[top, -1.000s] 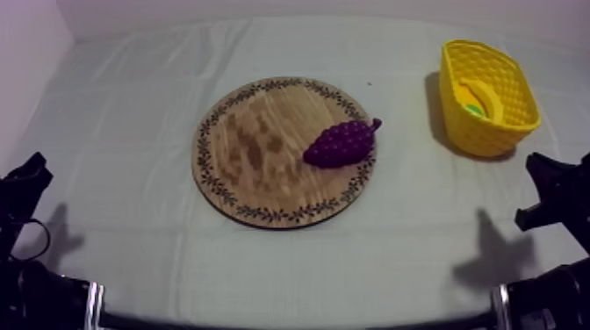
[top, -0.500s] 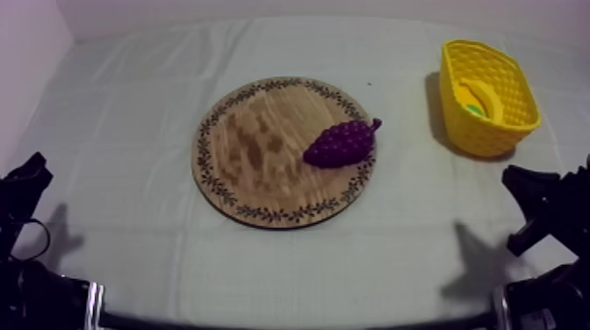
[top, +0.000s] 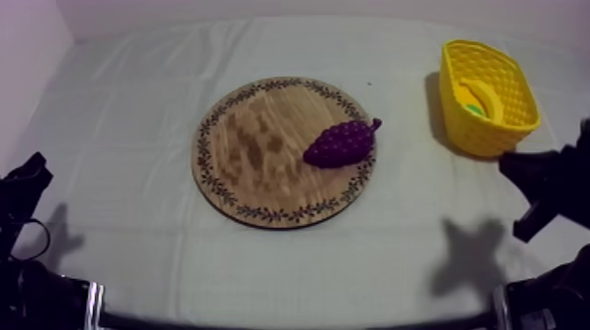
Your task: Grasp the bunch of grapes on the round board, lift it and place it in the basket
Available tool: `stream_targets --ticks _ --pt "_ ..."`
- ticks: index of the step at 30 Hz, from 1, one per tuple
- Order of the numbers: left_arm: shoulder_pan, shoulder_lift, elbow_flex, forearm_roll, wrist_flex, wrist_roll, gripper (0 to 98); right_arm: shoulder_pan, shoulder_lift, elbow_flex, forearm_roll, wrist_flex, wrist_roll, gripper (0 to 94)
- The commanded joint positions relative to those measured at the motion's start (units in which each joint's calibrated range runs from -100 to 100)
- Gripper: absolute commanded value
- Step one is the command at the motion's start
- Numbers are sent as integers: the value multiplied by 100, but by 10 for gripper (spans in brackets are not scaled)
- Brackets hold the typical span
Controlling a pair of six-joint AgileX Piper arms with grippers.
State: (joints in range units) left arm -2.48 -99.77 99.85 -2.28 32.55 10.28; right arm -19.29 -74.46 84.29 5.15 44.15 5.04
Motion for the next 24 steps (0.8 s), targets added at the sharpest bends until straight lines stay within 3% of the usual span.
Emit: stream_targets --ticks 1,6,10,24 --pt "-1 3 4 1 3 0 0 -49 1562 -1427 -39 548 -32 7" --pt "-1 3 4 1 3 0 0 7 3357 -3516 -226 1671 17 7" --pt "-1 3 4 1 3 0 0 -55 4572 -4920 -200 2287 -38 7" --pt "-1 3 4 1 3 0 0 -361 7438 -7844 -188 3725 81 7"
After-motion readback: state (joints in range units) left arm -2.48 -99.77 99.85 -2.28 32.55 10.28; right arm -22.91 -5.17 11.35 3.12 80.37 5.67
